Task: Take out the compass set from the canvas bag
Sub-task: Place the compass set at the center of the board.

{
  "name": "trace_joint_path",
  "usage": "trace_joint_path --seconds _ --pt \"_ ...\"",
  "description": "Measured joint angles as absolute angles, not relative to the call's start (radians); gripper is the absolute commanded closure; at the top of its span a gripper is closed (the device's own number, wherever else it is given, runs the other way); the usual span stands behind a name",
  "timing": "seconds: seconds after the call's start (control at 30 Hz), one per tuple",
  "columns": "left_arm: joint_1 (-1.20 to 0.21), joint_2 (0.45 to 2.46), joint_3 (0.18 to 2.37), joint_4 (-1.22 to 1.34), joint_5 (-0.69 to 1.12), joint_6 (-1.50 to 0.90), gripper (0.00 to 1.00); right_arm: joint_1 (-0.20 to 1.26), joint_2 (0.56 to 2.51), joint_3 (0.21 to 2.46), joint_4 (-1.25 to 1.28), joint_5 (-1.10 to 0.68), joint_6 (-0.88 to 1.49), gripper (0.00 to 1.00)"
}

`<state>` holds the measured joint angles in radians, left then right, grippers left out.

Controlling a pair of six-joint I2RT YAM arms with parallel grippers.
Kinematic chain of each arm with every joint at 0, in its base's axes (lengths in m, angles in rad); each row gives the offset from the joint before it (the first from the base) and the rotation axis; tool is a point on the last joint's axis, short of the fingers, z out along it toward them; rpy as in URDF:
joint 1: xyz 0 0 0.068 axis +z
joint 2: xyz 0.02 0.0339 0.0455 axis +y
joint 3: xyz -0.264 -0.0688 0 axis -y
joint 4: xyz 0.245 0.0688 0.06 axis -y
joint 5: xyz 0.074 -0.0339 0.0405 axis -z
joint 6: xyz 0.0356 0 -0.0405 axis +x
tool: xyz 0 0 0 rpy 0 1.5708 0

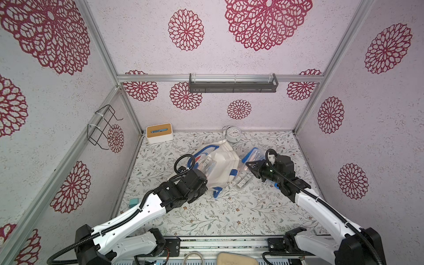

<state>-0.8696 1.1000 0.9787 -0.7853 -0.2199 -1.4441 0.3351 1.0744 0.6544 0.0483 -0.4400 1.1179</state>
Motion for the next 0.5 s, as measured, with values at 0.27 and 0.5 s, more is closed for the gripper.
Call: trace_joint_path --seconds 0.27,0.5 --pt "-0.865 1.102 0.983 -0.792 -0.219 -1.441 1.00 0.271 1.164 0.394 0.046 -0.469 1.094 0.86" --pt "-0.865 1.113 0.989 -0.791 -0.218 -1.440 1.00 0.259 1.274 0.351 0.184 -0.477 1.100 0.86"
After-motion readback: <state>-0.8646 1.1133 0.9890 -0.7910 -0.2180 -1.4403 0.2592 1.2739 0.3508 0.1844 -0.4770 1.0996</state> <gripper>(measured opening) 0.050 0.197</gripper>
